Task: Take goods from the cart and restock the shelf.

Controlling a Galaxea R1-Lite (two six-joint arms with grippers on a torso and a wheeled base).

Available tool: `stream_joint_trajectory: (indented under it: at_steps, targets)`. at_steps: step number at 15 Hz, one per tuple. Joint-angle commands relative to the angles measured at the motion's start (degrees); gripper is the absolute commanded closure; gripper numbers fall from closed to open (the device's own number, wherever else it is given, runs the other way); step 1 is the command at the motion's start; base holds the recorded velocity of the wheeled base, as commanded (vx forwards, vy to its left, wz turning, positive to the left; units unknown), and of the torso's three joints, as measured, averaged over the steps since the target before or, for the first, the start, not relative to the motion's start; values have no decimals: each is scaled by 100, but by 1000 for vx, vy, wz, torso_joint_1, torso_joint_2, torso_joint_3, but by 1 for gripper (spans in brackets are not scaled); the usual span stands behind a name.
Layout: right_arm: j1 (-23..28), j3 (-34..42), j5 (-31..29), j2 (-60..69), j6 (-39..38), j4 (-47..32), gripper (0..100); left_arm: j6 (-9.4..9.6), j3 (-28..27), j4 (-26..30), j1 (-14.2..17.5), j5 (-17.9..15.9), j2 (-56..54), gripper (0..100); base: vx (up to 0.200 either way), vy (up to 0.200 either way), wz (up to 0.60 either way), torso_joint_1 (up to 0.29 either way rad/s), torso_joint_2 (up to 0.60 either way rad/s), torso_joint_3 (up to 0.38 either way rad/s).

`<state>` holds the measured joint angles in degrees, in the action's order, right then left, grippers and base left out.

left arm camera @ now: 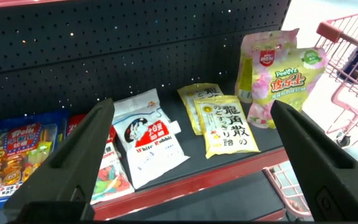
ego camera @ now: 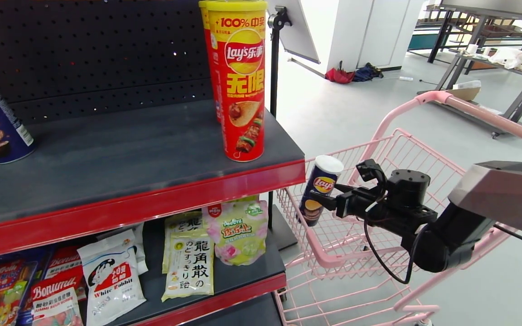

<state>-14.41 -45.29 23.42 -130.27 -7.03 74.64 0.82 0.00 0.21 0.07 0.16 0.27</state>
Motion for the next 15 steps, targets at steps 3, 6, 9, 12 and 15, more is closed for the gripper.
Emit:
stream_joint_trajectory:
  at_steps: [3,6,9,12,15]
  targets:
    - [43,-551,-30,-438,0,-46,0,-3,0,6,1,2,0,0,0,0,0,0,0,0]
    - [26,-1070,-162,-473,0,-433,0,-3,0,6,1,2,0,0,0,0,0,0,0,0]
    - [-53,-1474,-171,-482,0,-653,0,-11,0,6,1,2,0,0,0,0,0,0,0,0]
    - [-88,-1747,-180,-561,0,-873,0,-11,0,-3,1,2,0,0,0,0,0,0,0,0]
    - [-88,-1799,-197,-658,18,-873,100,-3,0,6,1,2,0,0,0,0,0,0,0,0]
